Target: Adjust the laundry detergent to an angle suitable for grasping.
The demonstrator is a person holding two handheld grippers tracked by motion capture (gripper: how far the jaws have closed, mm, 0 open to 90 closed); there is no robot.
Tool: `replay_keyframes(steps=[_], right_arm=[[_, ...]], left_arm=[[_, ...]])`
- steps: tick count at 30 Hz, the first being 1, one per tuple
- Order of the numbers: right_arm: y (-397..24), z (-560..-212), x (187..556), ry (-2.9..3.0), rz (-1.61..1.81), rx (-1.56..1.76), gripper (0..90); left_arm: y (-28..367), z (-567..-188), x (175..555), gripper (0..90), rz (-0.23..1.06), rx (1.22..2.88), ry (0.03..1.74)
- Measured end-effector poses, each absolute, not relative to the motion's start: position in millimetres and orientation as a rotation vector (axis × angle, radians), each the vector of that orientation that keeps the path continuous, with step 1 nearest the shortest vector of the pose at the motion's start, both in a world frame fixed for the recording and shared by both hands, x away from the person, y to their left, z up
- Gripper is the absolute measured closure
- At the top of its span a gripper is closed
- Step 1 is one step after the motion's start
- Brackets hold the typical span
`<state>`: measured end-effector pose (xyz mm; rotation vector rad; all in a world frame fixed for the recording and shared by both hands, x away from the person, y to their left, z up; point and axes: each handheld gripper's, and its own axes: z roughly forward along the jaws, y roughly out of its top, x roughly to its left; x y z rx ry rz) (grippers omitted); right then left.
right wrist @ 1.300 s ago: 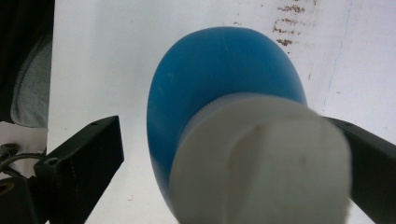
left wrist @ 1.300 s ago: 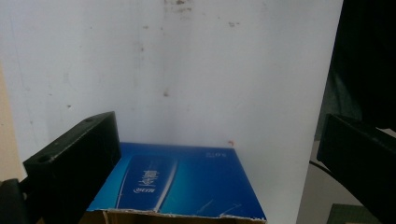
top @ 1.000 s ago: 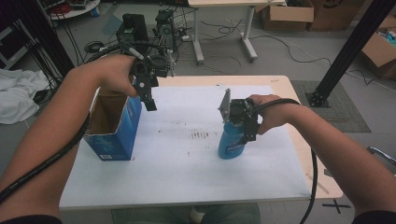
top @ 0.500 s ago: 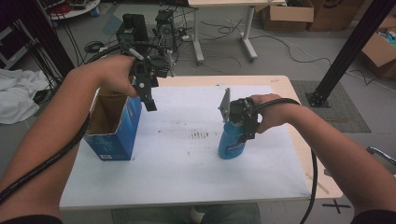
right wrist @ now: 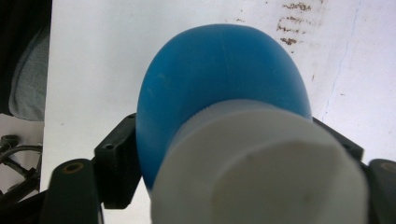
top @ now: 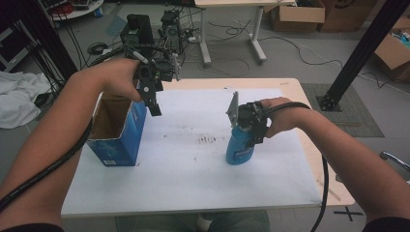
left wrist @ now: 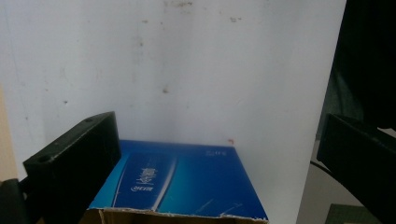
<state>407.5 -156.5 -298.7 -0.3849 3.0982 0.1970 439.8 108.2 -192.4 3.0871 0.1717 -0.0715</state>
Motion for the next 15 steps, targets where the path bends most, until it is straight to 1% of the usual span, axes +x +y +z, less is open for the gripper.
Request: replay_keyframes(steps=[6, 15], right_arm=[[-157.2, -298.2, 407.4, 3.102, 0.201, -0.385, 29.0], [-157.5, -299.5, 407.3, 3.106, 0.198, -0.393, 31.5]], left_arm=[[107.0, -191.7, 440.1, 0.1, -0.067, 3.083, 0.169], [107.7, -193.9, 440.6, 0.1, -0.071, 3.079, 0.172]])
